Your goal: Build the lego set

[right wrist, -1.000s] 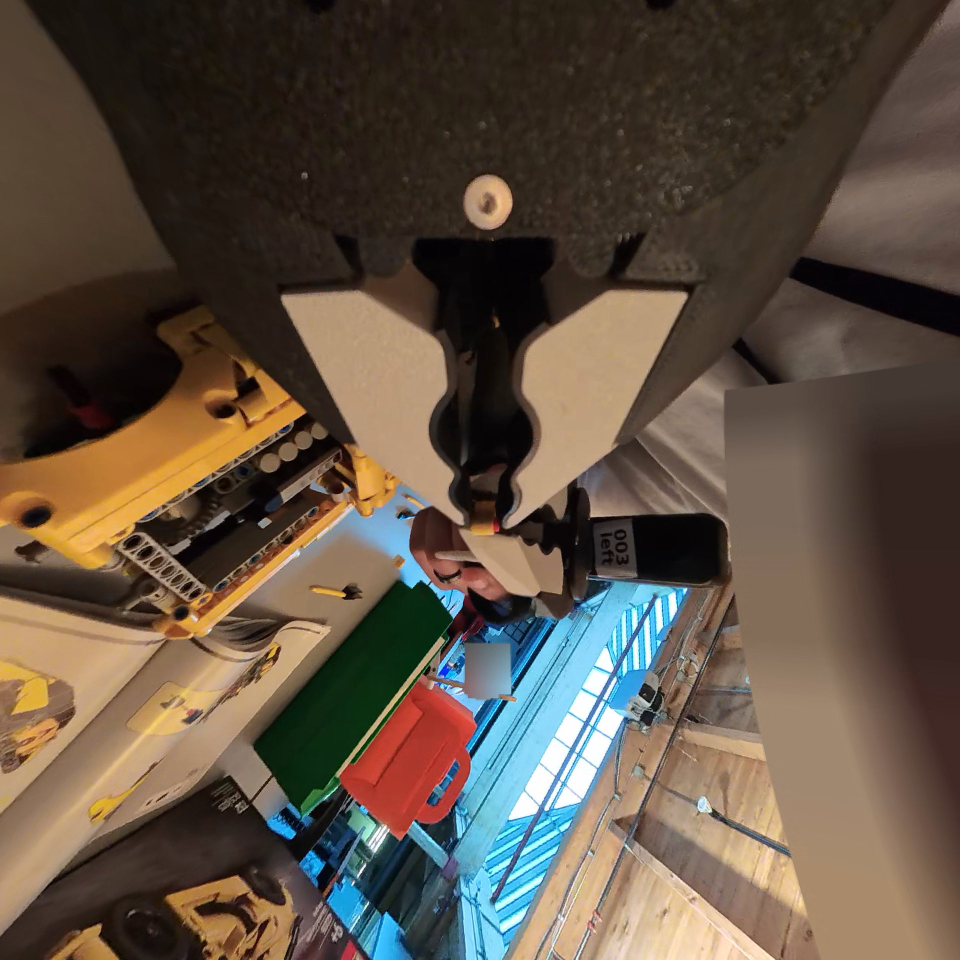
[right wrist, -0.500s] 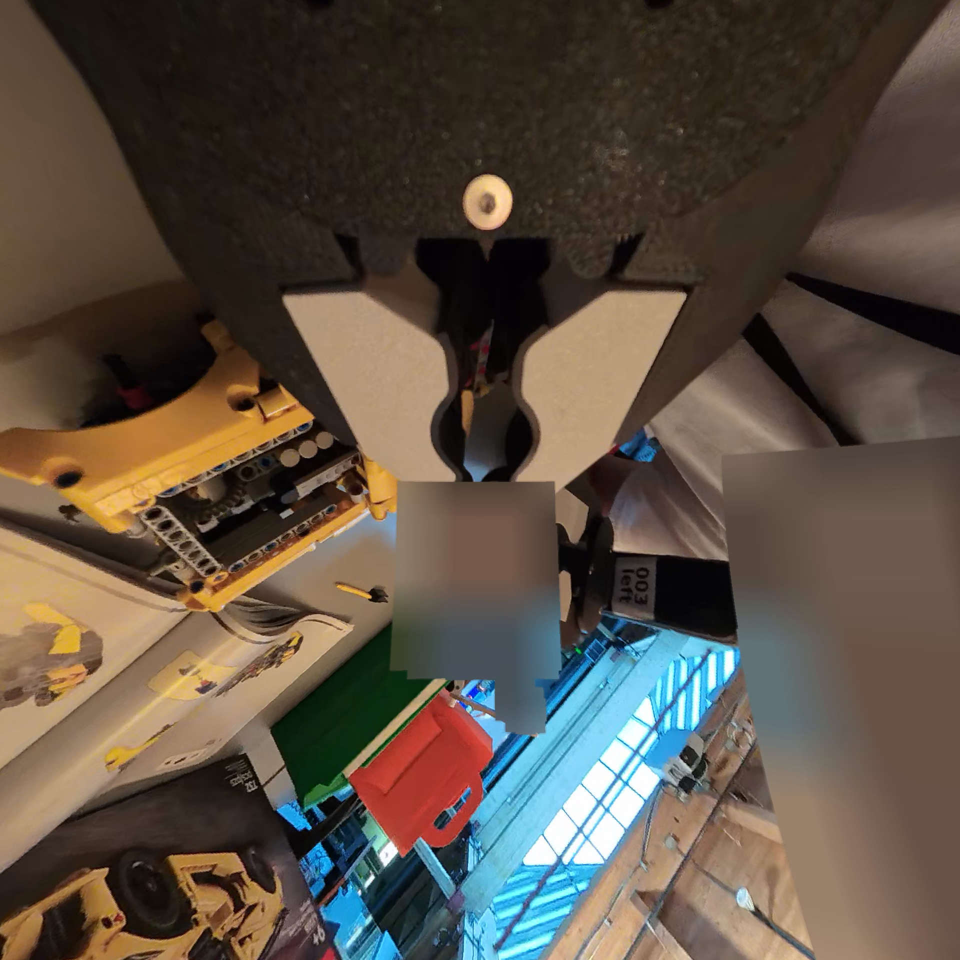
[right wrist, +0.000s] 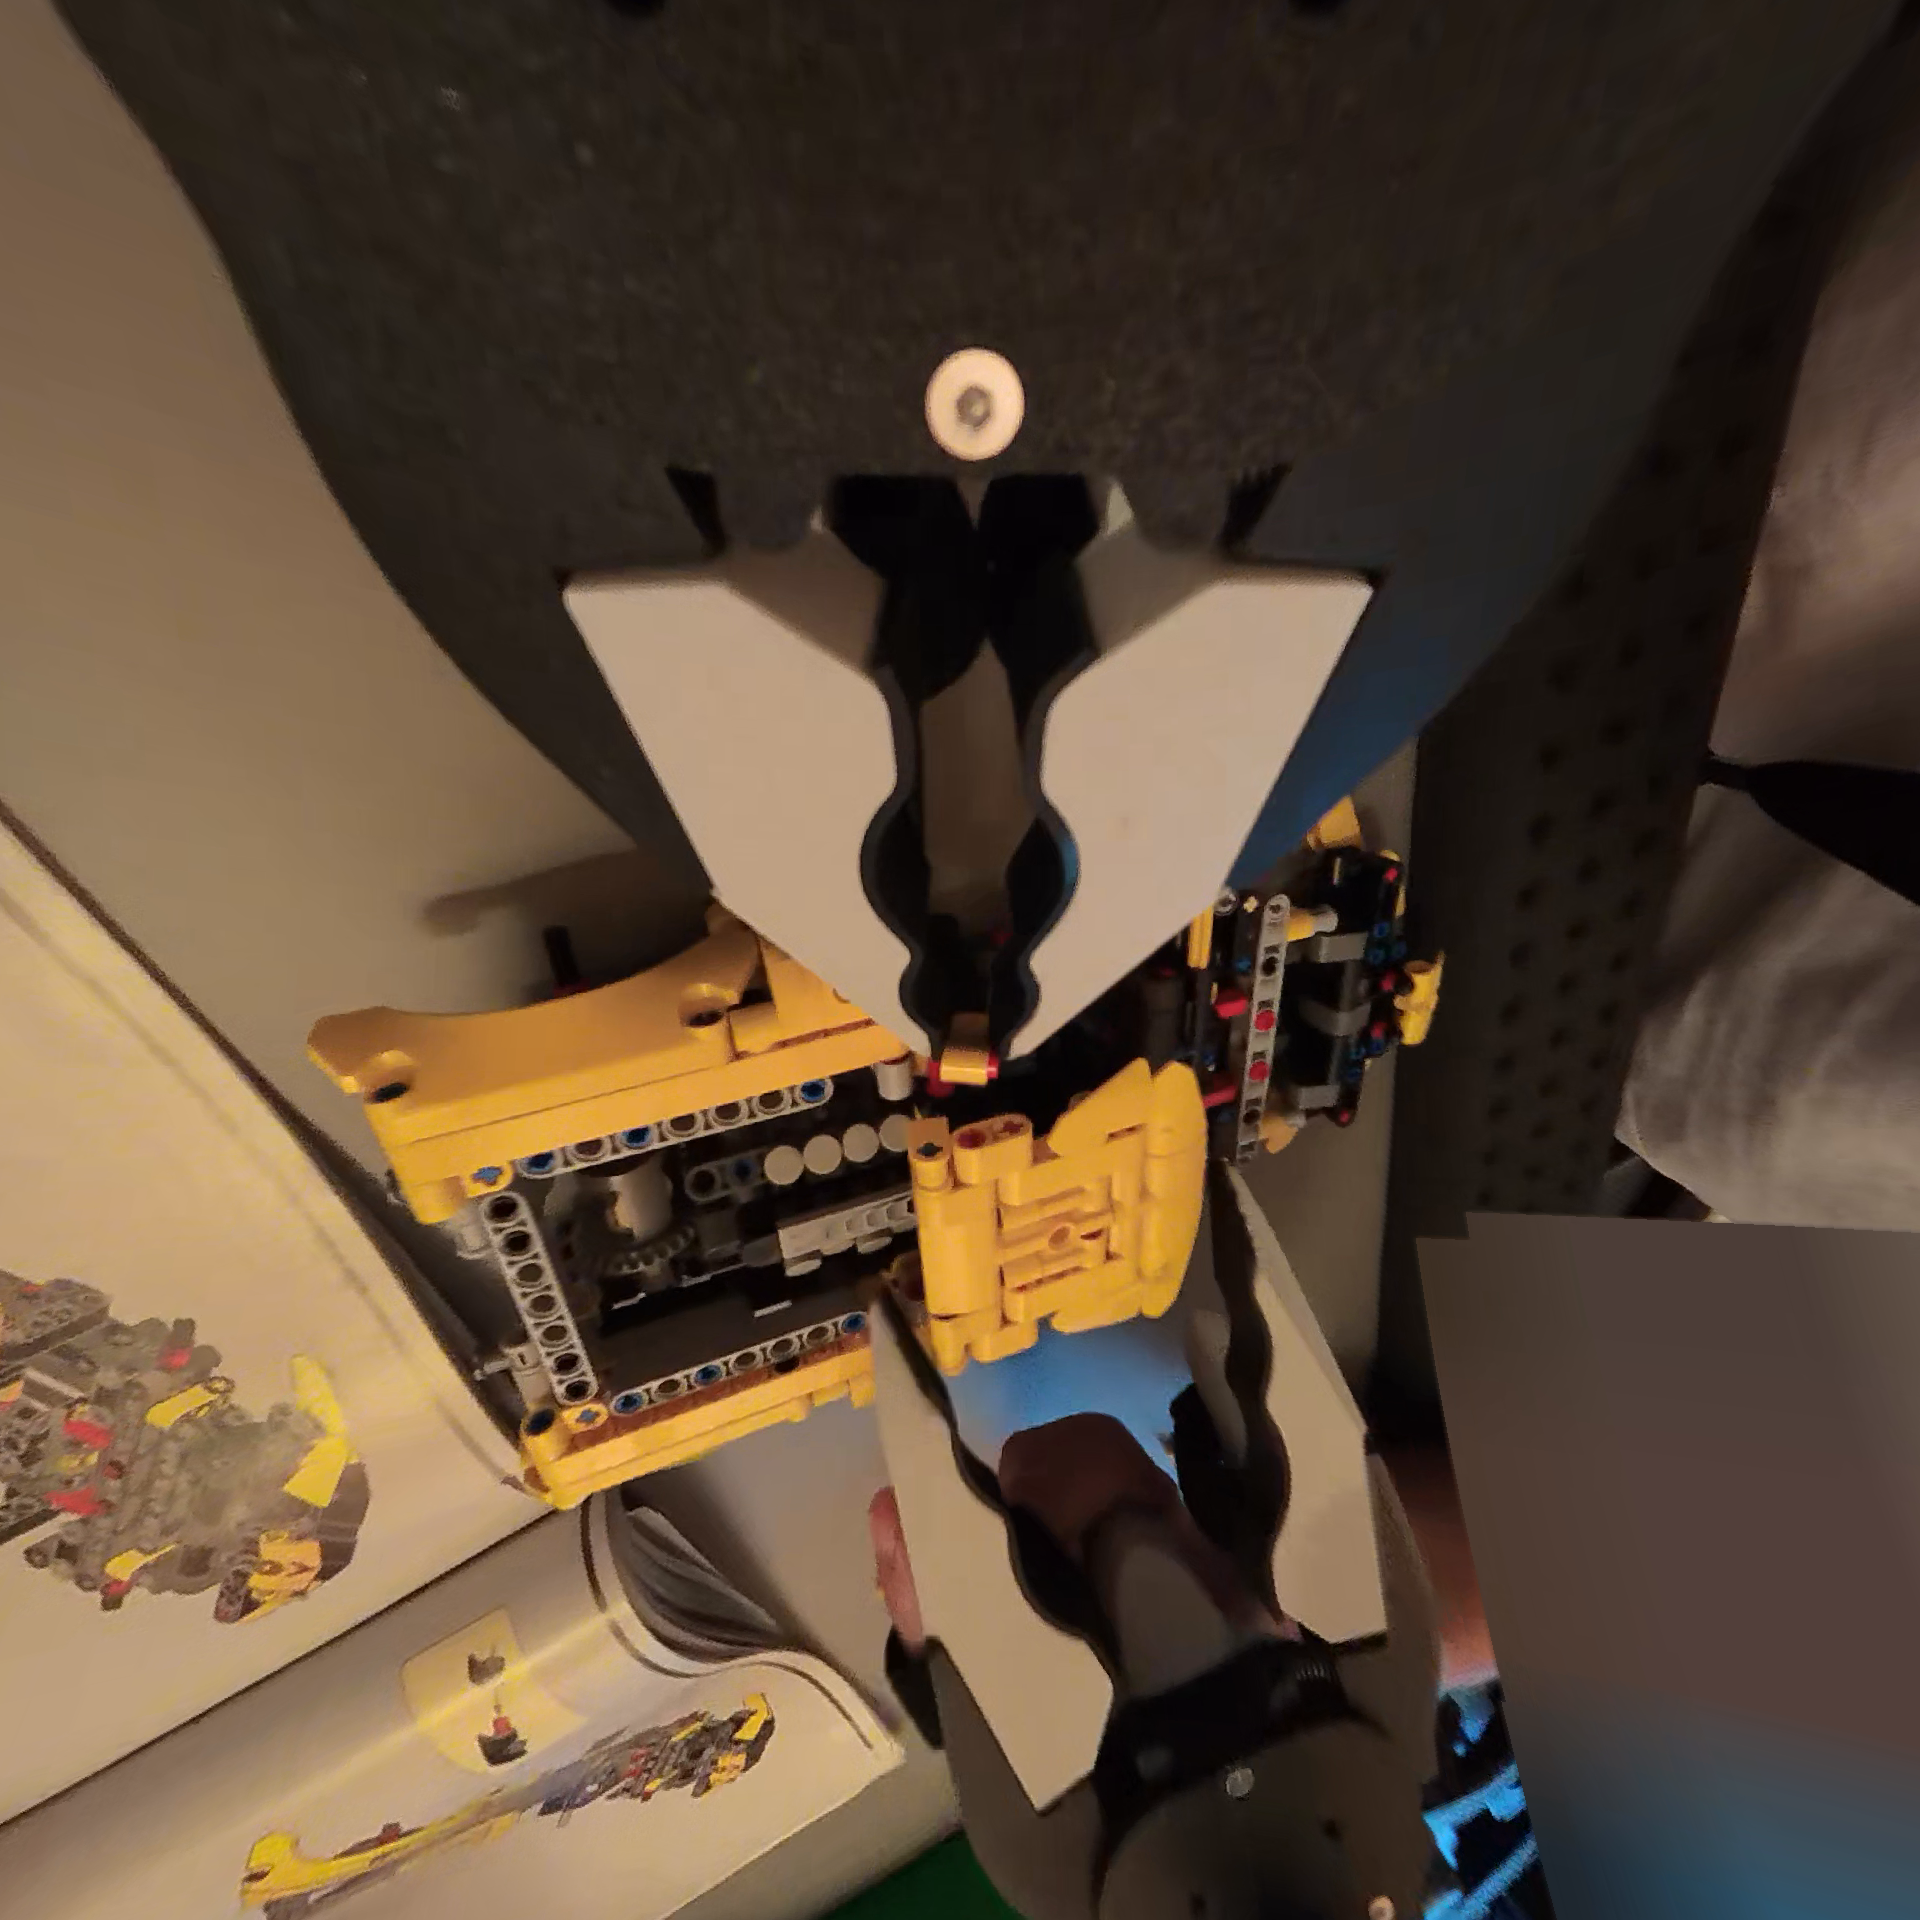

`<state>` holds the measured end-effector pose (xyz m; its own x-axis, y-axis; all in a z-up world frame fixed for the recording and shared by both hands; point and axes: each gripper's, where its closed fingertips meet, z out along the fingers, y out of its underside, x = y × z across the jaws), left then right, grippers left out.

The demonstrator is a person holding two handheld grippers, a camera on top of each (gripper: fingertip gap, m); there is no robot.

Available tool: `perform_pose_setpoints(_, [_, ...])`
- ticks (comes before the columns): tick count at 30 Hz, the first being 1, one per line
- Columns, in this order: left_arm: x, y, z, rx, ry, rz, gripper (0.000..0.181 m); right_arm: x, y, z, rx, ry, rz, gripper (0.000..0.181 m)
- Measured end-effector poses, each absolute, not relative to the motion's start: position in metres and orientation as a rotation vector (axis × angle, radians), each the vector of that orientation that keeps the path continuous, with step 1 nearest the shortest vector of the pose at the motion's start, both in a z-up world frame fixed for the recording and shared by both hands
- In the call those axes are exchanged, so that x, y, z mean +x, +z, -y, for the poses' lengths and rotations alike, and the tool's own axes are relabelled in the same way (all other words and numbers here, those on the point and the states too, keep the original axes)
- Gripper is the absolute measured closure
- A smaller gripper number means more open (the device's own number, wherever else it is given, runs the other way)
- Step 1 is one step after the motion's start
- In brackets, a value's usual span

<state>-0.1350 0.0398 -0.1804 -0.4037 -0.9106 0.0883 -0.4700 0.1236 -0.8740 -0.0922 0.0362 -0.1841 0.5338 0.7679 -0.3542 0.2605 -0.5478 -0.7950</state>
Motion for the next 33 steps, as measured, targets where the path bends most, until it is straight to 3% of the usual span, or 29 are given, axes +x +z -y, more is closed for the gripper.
perform_pose_setpoints(33, [-0.1301,-0.1871,-0.0407,-1.323,-1.239,-1.937,0.111,-0.087,-0.1832,-0.0416,-2.053,0.966,0.918,0.174])
